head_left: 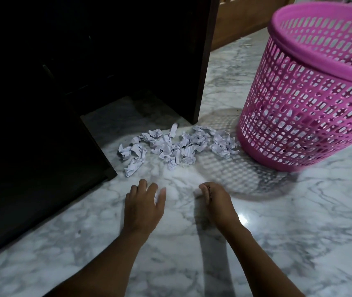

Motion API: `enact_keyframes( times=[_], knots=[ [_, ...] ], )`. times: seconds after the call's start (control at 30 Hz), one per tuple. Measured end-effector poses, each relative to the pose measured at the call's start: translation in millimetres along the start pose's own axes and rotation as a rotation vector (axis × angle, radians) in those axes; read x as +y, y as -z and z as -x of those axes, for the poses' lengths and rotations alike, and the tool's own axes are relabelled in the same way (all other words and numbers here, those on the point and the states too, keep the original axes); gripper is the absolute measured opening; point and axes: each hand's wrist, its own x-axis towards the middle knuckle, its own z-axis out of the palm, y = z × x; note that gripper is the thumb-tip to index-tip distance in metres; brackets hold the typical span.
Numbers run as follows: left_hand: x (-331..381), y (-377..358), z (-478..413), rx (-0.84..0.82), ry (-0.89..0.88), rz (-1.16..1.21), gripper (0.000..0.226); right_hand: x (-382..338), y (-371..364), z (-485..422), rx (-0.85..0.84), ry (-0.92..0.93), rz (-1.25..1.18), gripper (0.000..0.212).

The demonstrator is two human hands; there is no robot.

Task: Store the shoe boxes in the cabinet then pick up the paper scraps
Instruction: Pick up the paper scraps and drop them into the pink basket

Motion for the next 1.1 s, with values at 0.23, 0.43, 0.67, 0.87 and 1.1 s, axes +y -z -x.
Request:
enact_keyframes(
  times=[0.23,0.43,0.67,0.87,1.1],
  knots=[
    [-4,-6,11,0.107,-0.144,0.031,0.031,-5,1,-7,-0.011,-0.114,-0.096,0.022],
    [-8,13,-43,0.095,0.060,0.191,0.023,-25,15,-16,-0.008,-0.160,-0.060,0.029],
    [-19,21,-123,0.118,0.328,0.324,0.029,-49,26,-64,0.024,0.088,0.282,0.059],
    [-30,3,-134,-0.036,0.348,0.213,0.036,-77,7,-110,0.042,0.275,0.539,0.102],
    [-13,5,-138,-0.124,0.349,0.114,0.035,-64,-35,-132,-0.047,0.329,0.705,0.102]
  ],
)
